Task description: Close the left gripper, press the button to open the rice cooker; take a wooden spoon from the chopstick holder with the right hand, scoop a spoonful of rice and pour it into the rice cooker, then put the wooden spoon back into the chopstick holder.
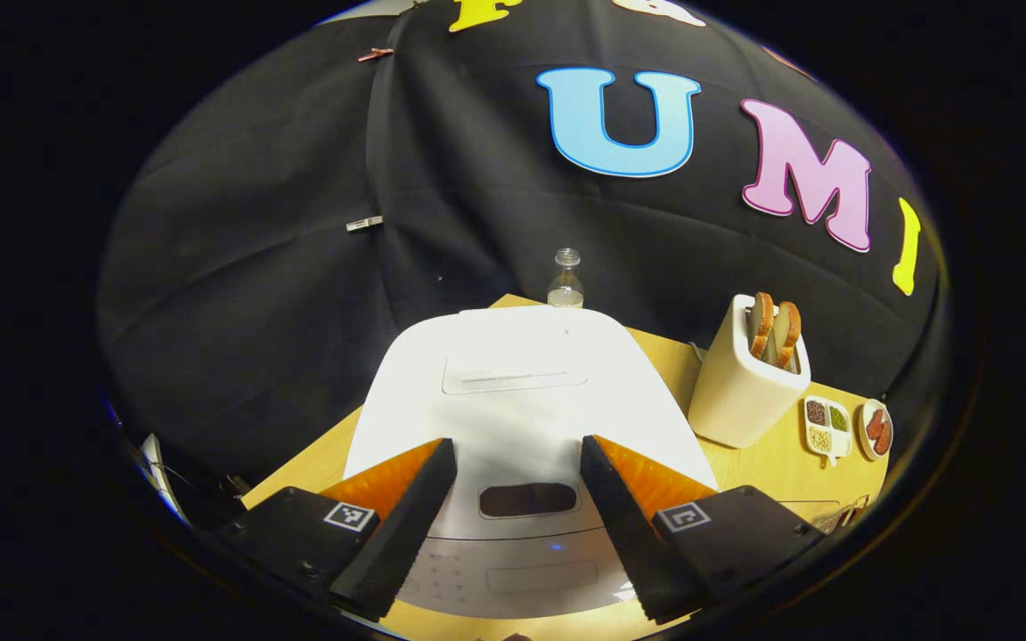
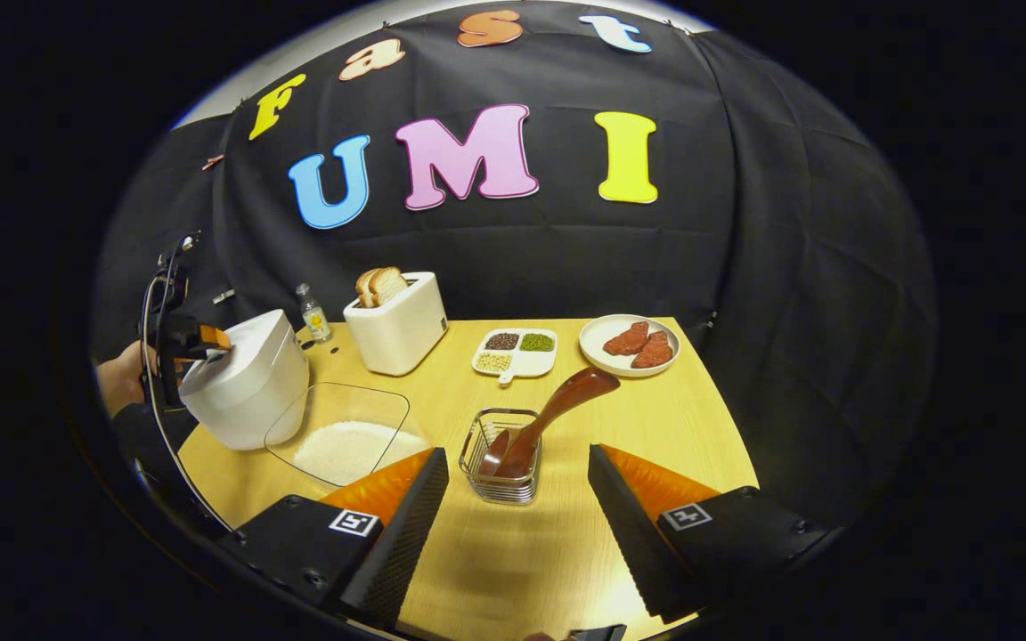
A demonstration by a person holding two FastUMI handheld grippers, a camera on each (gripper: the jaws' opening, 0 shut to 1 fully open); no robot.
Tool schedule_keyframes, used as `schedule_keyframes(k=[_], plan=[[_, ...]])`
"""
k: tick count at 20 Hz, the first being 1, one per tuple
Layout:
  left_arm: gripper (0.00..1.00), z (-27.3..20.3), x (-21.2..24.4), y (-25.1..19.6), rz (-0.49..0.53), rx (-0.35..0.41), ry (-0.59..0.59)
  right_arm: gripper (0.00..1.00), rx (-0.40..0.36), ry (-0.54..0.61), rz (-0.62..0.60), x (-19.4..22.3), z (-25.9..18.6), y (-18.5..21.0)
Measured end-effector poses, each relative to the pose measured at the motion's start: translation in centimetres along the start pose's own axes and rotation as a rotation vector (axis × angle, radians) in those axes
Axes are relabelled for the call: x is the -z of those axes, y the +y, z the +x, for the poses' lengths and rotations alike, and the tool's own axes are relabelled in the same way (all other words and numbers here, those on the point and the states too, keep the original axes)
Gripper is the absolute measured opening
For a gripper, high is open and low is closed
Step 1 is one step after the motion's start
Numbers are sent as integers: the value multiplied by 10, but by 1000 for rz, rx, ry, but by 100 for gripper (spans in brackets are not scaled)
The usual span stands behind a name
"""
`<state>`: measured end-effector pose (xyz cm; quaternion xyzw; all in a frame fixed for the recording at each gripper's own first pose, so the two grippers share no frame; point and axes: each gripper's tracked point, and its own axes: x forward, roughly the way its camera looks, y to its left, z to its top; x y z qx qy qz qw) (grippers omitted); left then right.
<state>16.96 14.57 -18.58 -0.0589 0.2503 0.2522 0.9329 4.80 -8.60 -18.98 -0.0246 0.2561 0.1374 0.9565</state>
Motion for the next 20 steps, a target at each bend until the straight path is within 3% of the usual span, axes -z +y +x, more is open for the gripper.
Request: schedule_keyframes(k=[4, 10, 14, 20], plan=[[98, -15, -9, -2, 2, 26, -17, 99, -15, -23, 10, -9, 6, 2], [96, -93, -66, 3, 34, 55, -216, 99, -21, -72, -21, -41, 8, 11], [96, -169, -102, 5, 82, 120, -384, 99, 4, -174, -19, -82, -12, 34], [96, -273, -88, 8, 104, 294, -501, 99, 107, -333, 56, -126, -77, 73]])
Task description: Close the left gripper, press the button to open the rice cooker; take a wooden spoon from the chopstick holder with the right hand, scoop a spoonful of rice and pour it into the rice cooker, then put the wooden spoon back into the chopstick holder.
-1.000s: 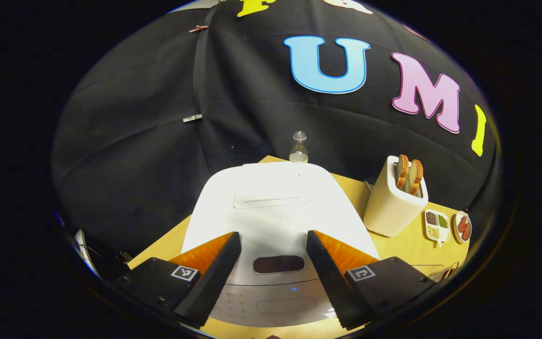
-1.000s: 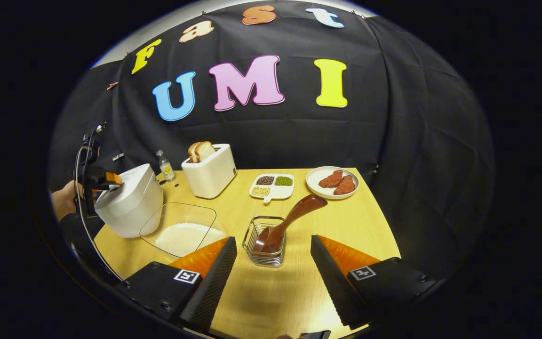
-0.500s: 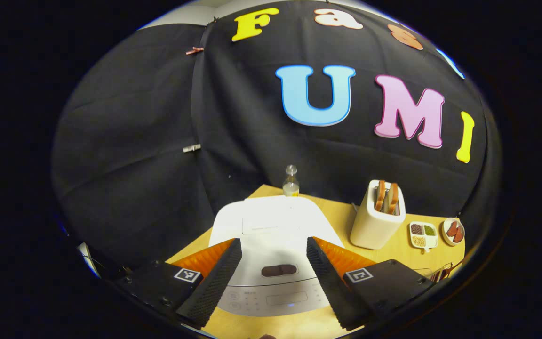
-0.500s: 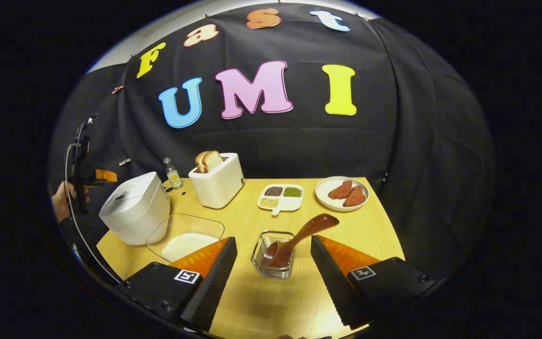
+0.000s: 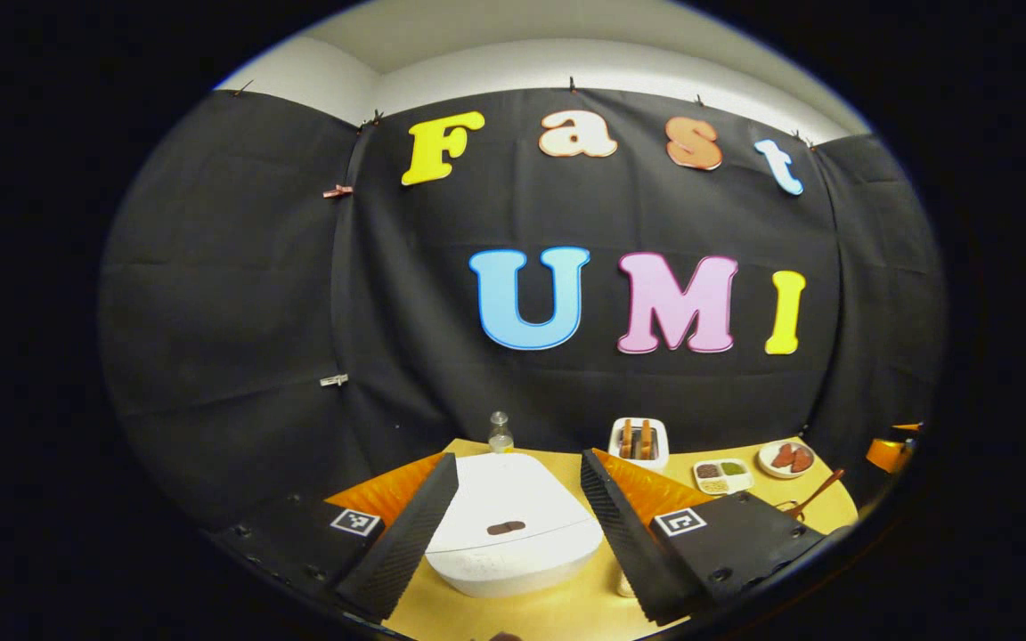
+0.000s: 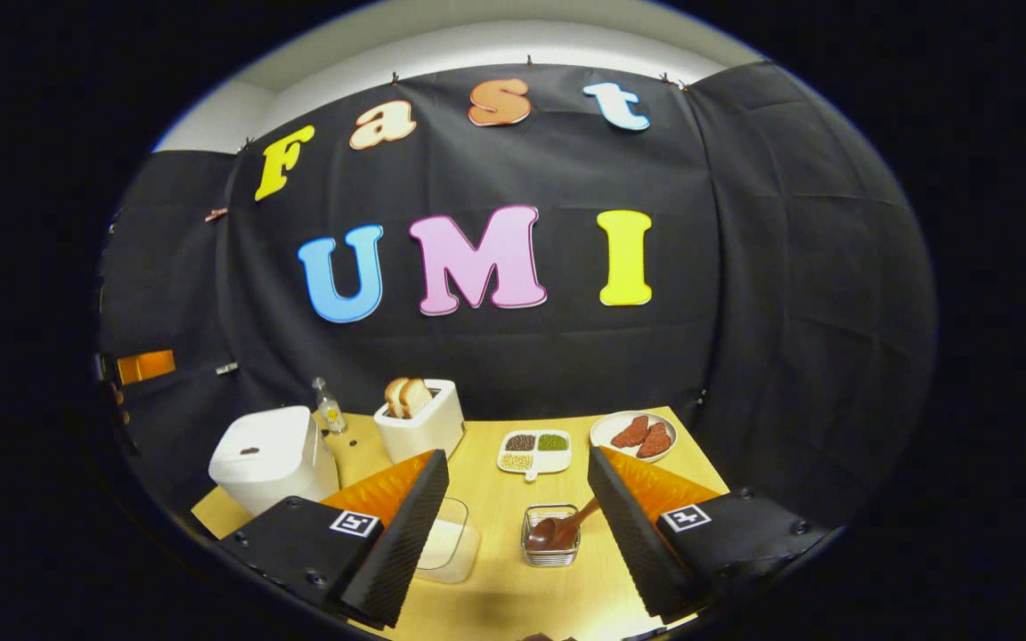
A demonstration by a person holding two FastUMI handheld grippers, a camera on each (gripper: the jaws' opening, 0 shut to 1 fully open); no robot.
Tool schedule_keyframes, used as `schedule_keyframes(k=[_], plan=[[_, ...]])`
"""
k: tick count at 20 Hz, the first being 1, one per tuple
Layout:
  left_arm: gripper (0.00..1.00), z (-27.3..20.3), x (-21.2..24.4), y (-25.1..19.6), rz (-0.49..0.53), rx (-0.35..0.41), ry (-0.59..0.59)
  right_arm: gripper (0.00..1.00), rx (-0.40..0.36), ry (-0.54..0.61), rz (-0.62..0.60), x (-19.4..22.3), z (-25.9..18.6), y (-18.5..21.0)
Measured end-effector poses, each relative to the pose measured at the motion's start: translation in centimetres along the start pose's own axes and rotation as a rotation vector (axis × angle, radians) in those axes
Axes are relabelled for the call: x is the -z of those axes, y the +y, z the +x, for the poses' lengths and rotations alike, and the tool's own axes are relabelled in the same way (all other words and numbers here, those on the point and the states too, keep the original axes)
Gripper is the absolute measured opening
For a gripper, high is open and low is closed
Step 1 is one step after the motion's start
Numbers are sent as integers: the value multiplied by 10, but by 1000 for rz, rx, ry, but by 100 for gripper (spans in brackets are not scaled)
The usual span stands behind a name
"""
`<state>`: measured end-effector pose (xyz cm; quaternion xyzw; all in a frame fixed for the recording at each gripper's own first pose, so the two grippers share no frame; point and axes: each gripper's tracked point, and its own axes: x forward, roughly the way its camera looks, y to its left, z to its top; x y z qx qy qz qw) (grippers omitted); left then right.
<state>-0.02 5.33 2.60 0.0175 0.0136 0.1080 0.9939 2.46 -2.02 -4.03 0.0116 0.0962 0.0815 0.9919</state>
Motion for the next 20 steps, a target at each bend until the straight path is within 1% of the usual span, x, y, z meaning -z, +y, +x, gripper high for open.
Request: schedule_keyframes(k=[1, 3, 5, 7, 8, 11, 13, 16, 20], plan=[[96, -16, 2, -3, -19, 31, -4, 98, 17, -26, 7, -5, -12, 5], [96, -44, 9, -3, -21, 87, -12, 99, 46, -61, 16, -5, -38, 13], [96, -64, 23, 4, -17, 123, -9, 98, 68, -65, 10, 6, -62, 19], [96, -83, 37, 5, -38, 166, 11, 98, 95, -63, -15, 16, -79, 20], [95, -88, 45, 9, -47, 175, 30, 98, 105, -54, -16, 21, -85, 21], [95, -96, 53, 19, -51, 183, 58, 98, 110, -43, 25, 25, -96, 30], [95, -102, 53, 23, -48, 184, 62, 98, 115, -34, 25, 27, -98, 31], [95, -106, 51, 27, -52, 184, 49, 99, 86, -9, 22, 27, -95, 42], [95, -112, 49, 30, -53, 175, 47, 99, 70, -17, 0, 16, -91, 51]])
